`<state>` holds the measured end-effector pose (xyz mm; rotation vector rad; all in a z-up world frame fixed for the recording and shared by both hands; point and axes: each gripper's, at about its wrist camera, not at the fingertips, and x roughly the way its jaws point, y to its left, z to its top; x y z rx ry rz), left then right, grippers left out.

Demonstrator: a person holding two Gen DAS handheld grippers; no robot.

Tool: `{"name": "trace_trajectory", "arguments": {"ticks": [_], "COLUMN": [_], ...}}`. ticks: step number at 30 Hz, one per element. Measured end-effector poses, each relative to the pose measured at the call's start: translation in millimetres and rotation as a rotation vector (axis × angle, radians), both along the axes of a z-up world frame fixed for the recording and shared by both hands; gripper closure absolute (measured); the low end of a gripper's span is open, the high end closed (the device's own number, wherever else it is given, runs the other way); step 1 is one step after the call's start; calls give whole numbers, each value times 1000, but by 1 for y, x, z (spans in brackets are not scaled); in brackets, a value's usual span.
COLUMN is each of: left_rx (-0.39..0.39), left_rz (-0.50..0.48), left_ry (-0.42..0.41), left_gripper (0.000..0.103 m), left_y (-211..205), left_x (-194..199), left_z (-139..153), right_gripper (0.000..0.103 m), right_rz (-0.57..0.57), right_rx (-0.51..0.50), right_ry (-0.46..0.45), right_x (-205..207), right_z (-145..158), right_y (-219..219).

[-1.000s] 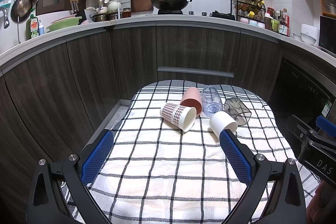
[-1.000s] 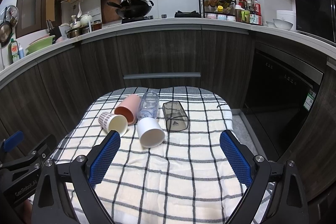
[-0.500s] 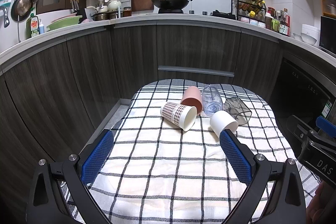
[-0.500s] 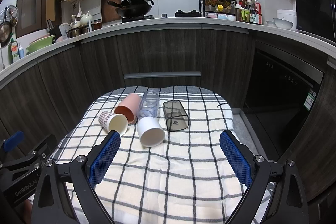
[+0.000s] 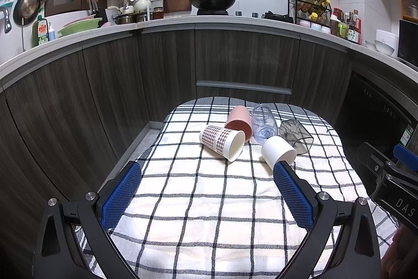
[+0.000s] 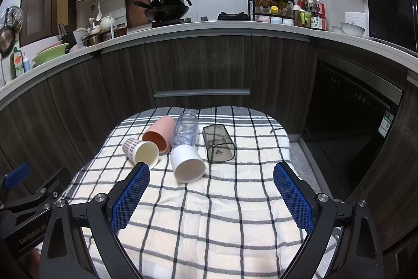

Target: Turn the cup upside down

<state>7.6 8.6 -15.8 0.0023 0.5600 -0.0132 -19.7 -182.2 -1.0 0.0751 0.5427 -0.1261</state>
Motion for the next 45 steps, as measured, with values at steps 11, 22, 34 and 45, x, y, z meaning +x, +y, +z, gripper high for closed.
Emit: {"name": "trace_trajectory", "arguments": {"ticks": [11, 22, 34, 45], "left_rx": [4, 16, 4, -11], "left_rz": [4, 23, 46, 102], "left_ry": [0, 11, 61, 125], "left_gripper": [0, 0, 0, 0], "left_y": [-1, 2, 14, 23], "left_x": [1, 20, 69, 137], "left_z": [0, 5, 2, -5], "right_gripper": [7, 7, 7, 7], "right_rz": [8, 36, 74, 99], "right_rx": [0, -7, -25, -62], "right_ry": [8, 33, 134, 274], "right_x": [1, 21, 87, 177], "right_z": [-7, -6, -7, -20], "right_y": [4, 9, 21, 35]}}
